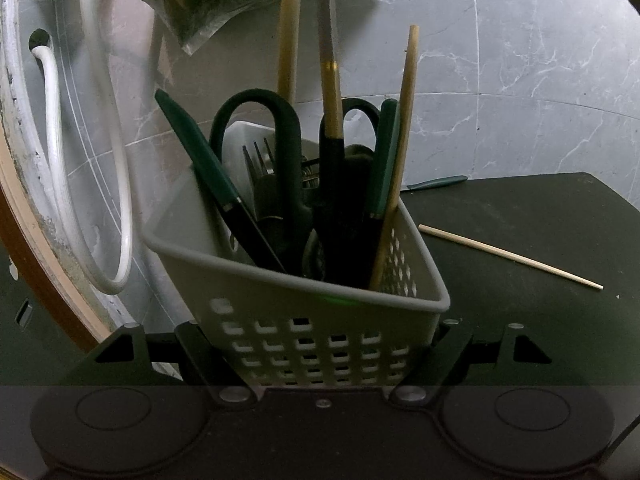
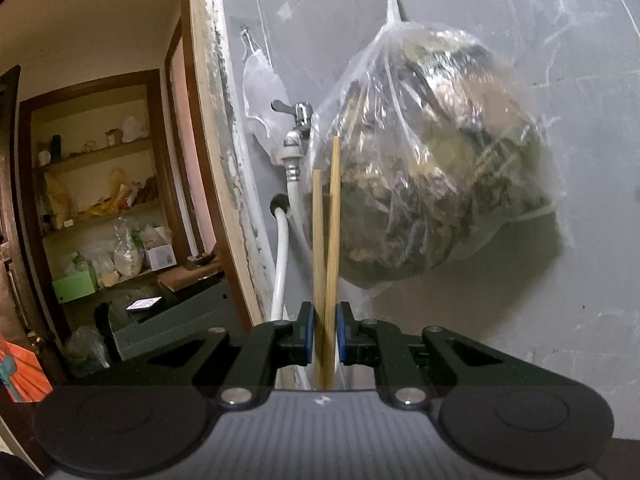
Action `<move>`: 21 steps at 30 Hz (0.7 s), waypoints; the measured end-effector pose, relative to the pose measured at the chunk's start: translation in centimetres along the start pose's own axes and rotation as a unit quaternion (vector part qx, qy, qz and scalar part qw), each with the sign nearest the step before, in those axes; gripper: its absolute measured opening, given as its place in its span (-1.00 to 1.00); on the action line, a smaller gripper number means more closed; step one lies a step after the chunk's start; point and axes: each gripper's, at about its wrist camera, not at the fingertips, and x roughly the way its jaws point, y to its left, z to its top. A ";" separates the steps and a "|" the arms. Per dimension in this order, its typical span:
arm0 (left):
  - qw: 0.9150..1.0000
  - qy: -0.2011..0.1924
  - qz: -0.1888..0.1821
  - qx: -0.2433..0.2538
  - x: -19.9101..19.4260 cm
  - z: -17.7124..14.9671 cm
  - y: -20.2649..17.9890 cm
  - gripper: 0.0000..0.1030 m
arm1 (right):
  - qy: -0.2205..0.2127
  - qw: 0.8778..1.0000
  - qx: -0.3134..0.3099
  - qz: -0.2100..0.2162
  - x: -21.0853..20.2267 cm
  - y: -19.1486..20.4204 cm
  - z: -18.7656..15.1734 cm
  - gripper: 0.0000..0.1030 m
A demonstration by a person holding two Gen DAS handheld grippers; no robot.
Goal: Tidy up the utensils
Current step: 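Lower the chopsticks into the caddy and open the right gripper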
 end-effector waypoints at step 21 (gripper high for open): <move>1.000 0.000 0.000 -0.001 0.0 0.0 0.0 0.58 | 0.086 0.996 0.009 0.010 3.3 0.4 -4.5 -0.74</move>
